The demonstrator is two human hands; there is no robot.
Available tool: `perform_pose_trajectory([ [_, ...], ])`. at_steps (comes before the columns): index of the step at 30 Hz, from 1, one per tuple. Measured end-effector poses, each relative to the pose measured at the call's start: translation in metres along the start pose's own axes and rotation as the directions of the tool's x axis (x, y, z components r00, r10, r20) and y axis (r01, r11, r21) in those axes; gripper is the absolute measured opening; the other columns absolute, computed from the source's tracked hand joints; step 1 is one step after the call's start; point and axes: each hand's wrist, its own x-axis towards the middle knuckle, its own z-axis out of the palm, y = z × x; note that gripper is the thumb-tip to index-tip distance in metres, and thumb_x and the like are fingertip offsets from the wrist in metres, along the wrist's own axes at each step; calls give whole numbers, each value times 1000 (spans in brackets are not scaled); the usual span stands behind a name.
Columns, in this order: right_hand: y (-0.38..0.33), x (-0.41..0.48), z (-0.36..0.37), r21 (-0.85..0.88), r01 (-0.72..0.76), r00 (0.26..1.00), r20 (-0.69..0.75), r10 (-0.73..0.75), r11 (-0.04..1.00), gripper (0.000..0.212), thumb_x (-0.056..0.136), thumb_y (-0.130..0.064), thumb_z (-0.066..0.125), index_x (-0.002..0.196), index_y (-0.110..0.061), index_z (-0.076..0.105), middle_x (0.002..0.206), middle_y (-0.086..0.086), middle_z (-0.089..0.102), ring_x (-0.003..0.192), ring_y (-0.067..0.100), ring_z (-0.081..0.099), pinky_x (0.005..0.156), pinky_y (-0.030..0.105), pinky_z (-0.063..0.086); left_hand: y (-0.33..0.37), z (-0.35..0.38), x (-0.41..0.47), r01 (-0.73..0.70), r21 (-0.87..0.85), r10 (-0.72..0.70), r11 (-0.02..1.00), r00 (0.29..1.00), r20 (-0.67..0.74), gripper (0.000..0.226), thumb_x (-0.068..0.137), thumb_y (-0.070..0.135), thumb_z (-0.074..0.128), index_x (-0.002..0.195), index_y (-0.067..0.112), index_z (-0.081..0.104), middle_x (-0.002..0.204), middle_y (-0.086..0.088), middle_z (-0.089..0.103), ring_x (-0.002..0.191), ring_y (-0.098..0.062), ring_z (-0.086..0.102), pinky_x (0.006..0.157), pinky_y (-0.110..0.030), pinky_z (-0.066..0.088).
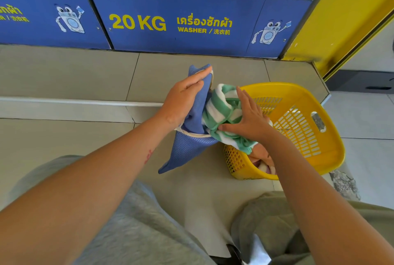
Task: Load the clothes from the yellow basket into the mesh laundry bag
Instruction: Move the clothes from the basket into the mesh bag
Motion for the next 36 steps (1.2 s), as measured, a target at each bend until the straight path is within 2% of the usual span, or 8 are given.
perform_pose_trajectory([
  [5,13,10,5,33,30,999,11,-31,999,78,81,-38,70,146,-35,28,143,2,44,128,28,45,84,32,31,-1,2,2,8,21,-8,1000,1000,18,41,100,13,40,136,25,55,146,13,47,136,0,38,117,-25,28],
  [8,4,16,3,-154,85,994,-51,-94,984,50,83,-39,63,128,-31,45,120,5,59,110,34,57,85,42,43,-2,2,4,22,43,-23,999,1000,15,40,100,18,43,136,29,56,145,15,48,134,3,39,115,-24,29],
  [15,-51,10,0,-202,-11,846,-525,-99,979,39,80,-32,59,115,-19,49,106,9,57,93,38,58,79,44,41,0,4,6,6,107,-7,994,1000,9,39,96,44,45,132,37,58,140,19,52,134,1,41,113,-26,32],
  [21,-34,-2,51,-665,222,945,-35,-327,713,56,81,-52,24,105,-29,69,101,-1,67,106,29,54,103,53,25,12,4,7,135,-53,-139,989,988,-71,45,83,61,53,115,35,70,121,10,67,118,-7,58,106,-34,42],
  [24,-37,3,35,-561,256,956,29,-291,787,46,87,-48,28,105,-31,67,107,-3,69,114,28,52,103,48,26,15,6,5,131,-12,-131,991,990,-58,40,91,56,49,119,35,68,122,6,67,118,-10,58,106,-37,43],
  [27,-39,11,8,-299,202,950,-172,-261,933,35,90,-44,45,118,-29,59,116,2,65,114,31,54,94,42,37,16,3,5,139,-12,-140,990,988,-62,38,91,57,49,116,37,69,119,9,67,116,-7,58,106,-35,44],
  [33,9,19,-10,-300,-26,993,-119,-10,954,91,77,-74,49,150,-39,9,161,-10,12,149,20,12,115,58,12,9,5,6,147,23,-146,989,989,-32,43,87,61,48,117,39,68,121,5,68,117,-12,58,106,-40,44],
  [36,22,17,2,-170,-60,998,8,63,984,83,78,-75,47,147,-47,11,153,-4,37,141,26,33,112,57,20,6,5,7,128,30,-128,991,992,-12,34,95,53,45,121,45,64,127,6,65,121,-12,56,107,-41,42],
])
